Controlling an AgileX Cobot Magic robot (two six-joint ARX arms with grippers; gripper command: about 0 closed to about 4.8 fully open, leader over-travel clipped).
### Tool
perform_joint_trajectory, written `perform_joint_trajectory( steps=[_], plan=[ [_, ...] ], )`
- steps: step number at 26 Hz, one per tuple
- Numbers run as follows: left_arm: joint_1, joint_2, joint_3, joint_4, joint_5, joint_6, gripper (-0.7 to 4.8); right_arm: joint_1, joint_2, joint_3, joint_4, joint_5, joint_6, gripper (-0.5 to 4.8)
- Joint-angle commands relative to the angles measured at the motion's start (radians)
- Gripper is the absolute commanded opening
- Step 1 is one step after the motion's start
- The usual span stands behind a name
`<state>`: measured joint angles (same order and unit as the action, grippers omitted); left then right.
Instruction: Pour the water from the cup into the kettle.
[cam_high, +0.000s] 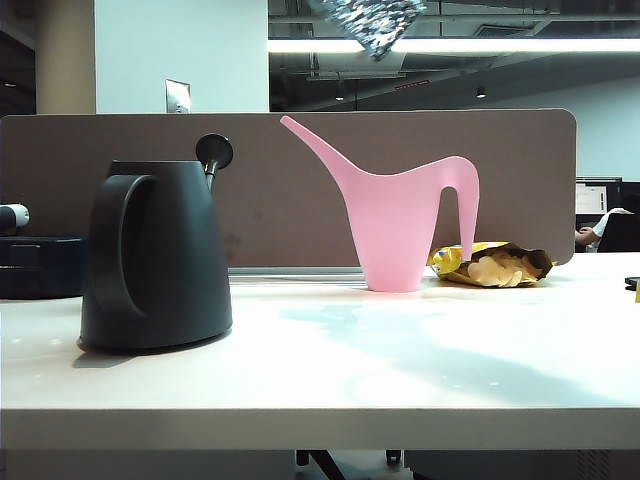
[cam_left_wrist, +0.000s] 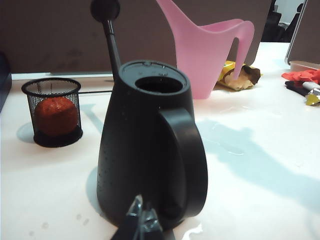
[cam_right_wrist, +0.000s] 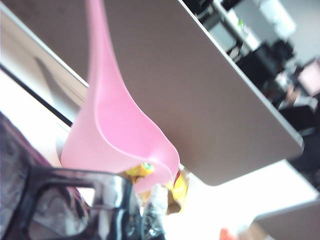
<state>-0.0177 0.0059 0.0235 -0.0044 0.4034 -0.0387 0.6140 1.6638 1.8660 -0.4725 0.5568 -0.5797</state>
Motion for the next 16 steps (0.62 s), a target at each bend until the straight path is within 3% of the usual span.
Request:
perform_joint_trajectory(
  steps=[1,8,16],
  plan=[
    [0.000,0.000,0.004,0.059,0.001,0.001,-0.05,-0.063,-0.034,0.005,-0.050,-0.065,0.132,-0.09],
    [0.000,0.000,0.004,0.080,0.002,0.000,-0.05,-0.166,-0.092,-0.024,-0.095,-0.210,0.227,-0.09],
    [0.000,0.000,0.004,0.080,0.001,0.000,-0.05,-0.298,-0.253,-0.323,0.102,-0.406,0.320,-0.09]
  ],
)
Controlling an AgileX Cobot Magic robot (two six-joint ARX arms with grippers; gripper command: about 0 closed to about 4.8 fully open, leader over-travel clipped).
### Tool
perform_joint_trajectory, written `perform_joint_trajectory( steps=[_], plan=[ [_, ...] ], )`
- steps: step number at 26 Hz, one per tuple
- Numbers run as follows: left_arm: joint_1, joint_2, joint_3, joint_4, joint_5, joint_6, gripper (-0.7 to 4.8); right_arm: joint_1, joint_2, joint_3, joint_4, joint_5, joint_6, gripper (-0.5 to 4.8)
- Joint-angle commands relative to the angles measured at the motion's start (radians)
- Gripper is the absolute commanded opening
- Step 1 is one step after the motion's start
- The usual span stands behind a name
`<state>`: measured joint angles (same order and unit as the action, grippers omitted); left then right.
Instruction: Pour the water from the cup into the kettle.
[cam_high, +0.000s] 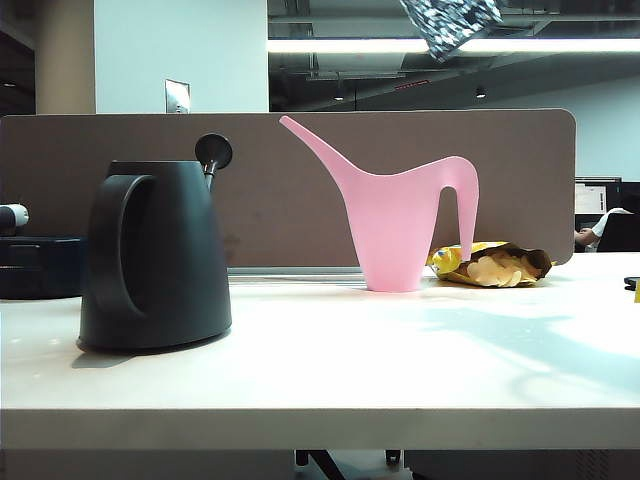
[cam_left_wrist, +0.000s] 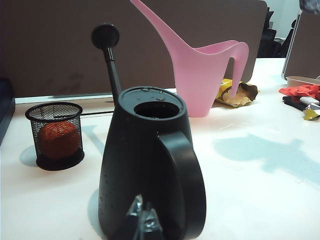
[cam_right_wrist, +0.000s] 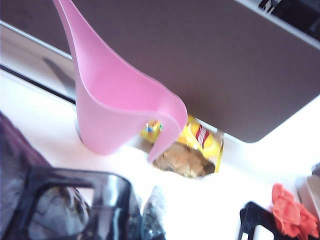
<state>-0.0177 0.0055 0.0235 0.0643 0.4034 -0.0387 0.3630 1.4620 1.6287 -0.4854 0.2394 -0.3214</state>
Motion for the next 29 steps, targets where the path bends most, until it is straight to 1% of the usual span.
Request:
perform_joint_trajectory(
  steps=[1,5,8,10,12,16,18,21,25,29],
  plan=[
    [0.000,0.001,0.004,0.011,0.001,0.000,-0.06,-0.066,-0.063,-0.118,0.138,-0.119,0.088,-0.09],
    [0.000,0.001,0.003,0.010,0.002,0.000,-0.05,-0.127,-0.086,-0.220,0.209,-0.194,0.154,-0.09],
    [0.000,0.001,0.003,0.010,0.002,0.000,-0.05,-0.162,-0.097,-0.314,0.301,-0.235,0.193,-0.09],
    [0.000,0.001,0.003,0.010,0.002,-0.003,-0.05,-0.178,-0.100,-0.388,0.394,-0.264,0.233,-0.09],
    [-0.001,0.001,0.003,0.011,0.004,-0.003,-0.05,-0.188,-0.100,-0.500,0.556,-0.284,0.254,-0.09],
    [-0.001,0.001,0.003,0.010,0.004,-0.003,-0.06,-0.187,-0.068,-0.657,0.807,-0.287,0.312,-0.09],
    [-0.001,0.001,0.003,0.000,0.003,-0.003,-0.05,-0.188,-0.007,-0.722,0.897,-0.287,0.349,-0.09],
    [-0.001,0.001,0.003,-0.016,0.003,-0.003,-0.05,-0.186,0.094,-0.748,0.990,-0.318,0.379,-0.09],
    [-0.001,0.001,0.003,-0.023,0.003,-0.003,-0.05,-0.186,0.196,-0.753,1.119,-0.320,0.402,-0.09],
    [-0.001,0.001,0.003,-0.023,0.003,-0.003,-0.06,-0.186,0.273,-0.753,1.176,-0.321,0.408,-0.09]
  ],
)
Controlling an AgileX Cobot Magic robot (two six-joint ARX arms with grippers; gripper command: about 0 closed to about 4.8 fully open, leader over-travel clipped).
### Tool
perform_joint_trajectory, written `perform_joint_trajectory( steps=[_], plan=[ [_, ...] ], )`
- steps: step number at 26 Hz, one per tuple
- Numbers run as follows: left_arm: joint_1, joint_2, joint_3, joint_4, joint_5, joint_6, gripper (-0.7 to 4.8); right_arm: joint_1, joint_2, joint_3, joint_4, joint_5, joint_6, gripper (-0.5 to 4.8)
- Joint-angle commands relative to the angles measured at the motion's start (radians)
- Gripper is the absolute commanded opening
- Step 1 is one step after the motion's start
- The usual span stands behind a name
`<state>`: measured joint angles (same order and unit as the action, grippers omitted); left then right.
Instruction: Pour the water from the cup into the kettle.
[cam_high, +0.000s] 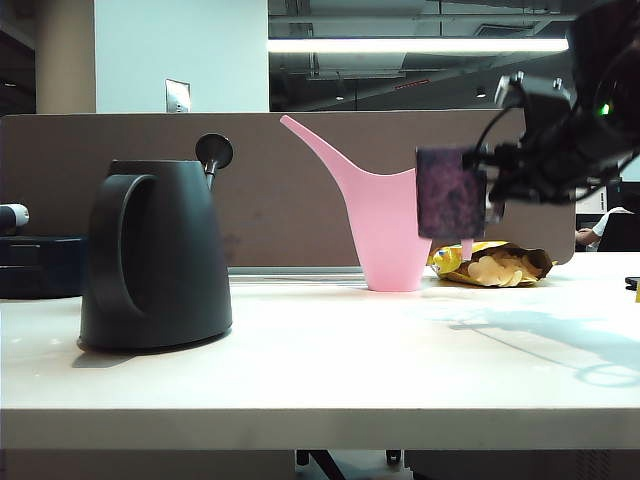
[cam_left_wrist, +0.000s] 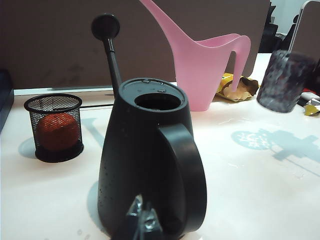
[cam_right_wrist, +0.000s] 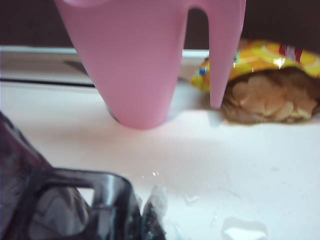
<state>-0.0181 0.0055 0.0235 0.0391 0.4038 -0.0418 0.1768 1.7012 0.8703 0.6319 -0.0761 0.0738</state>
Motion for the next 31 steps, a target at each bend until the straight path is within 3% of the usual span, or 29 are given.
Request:
perform_joint_trajectory(
  steps=[1,26,28,31],
  plan=[
    [0.000,0.001,0.003,0.002,0.002,0.000,-0.05,0.001,0.054,0.006,0.069,-0.006,0.023,-0.09],
    [-0.001,0.001,0.003,0.002,0.004,0.000,-0.05,0.000,0.269,0.008,0.115,-0.001,0.083,-0.08],
    [-0.001,0.001,0.003,0.003,0.004,0.000,-0.05,0.000,0.269,0.008,0.105,-0.001,0.083,0.28],
    [-0.001,0.001,0.003,0.003,0.004,0.000,-0.05,0.000,0.267,0.008,0.105,-0.005,0.083,1.43]
  ],
)
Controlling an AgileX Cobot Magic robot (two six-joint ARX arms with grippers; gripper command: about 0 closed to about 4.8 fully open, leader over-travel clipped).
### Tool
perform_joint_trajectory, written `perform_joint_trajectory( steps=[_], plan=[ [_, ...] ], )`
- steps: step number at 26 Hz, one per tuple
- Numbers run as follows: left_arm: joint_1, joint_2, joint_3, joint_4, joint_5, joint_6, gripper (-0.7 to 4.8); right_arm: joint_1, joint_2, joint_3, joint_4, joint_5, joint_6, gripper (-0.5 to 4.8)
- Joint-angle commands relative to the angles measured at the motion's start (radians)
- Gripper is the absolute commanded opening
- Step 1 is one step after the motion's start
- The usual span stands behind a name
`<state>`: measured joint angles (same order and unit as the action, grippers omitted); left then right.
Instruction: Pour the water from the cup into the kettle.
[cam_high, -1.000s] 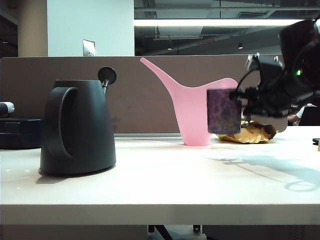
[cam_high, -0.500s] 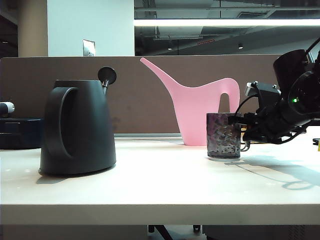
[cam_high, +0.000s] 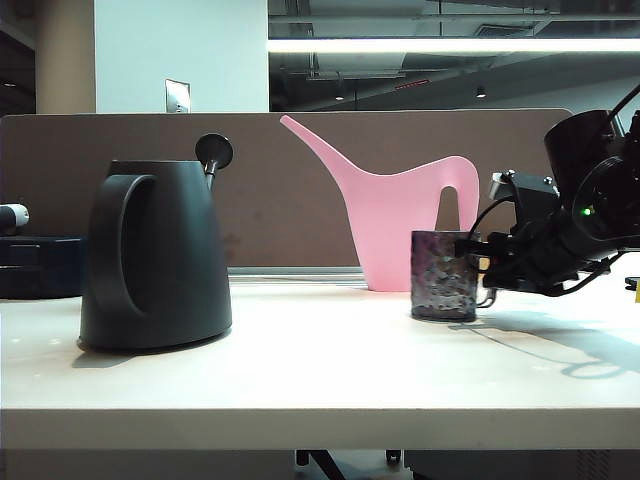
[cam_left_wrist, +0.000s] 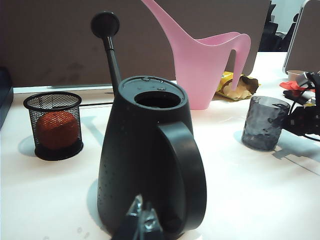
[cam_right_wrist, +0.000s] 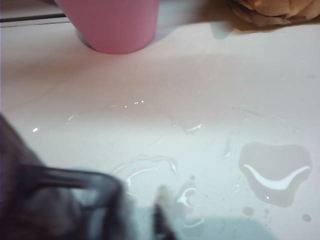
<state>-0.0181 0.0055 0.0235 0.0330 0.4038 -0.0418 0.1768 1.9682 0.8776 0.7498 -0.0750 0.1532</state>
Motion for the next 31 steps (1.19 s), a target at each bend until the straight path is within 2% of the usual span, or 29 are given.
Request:
perform_joint_trajectory(
  steps=[1,9,13,21,24,27,30,31],
  plan=[
    [-0.001,0.001,0.003,0.009,0.004,0.000,-0.05,0.000,-0.005,0.001,-0.018,-0.010,0.004,1.49],
    [-0.001,0.001,0.003,0.009,0.004,0.000,-0.05,-0.002,-0.112,0.001,-0.141,0.003,-0.059,1.49],
    [-0.001,0.001,0.003,0.009,0.004,0.000,-0.05,-0.013,-0.194,0.000,-0.327,0.020,-0.060,1.48],
    [-0.001,0.001,0.003,0.007,0.004,0.000,-0.05,-0.049,-0.417,-0.002,-0.428,0.000,-0.084,1.48],
    [-0.001,0.001,0.003,0.008,0.004,0.000,-0.05,-0.055,-0.481,-0.001,-0.529,-0.003,-0.099,1.47],
    [-0.001,0.001,0.003,0.007,0.003,0.000,-0.05,-0.085,-0.562,-0.002,-0.647,-0.018,-0.106,1.09],
    [-0.001,0.001,0.003,0.006,0.004,0.000,-0.05,-0.134,-0.640,-0.002,-0.699,-0.044,-0.106,1.03],
    [-0.001,0.001,0.003,0.006,0.004,0.000,-0.05,-0.181,-0.696,-0.002,-0.722,-0.093,-0.105,0.96]
  ],
)
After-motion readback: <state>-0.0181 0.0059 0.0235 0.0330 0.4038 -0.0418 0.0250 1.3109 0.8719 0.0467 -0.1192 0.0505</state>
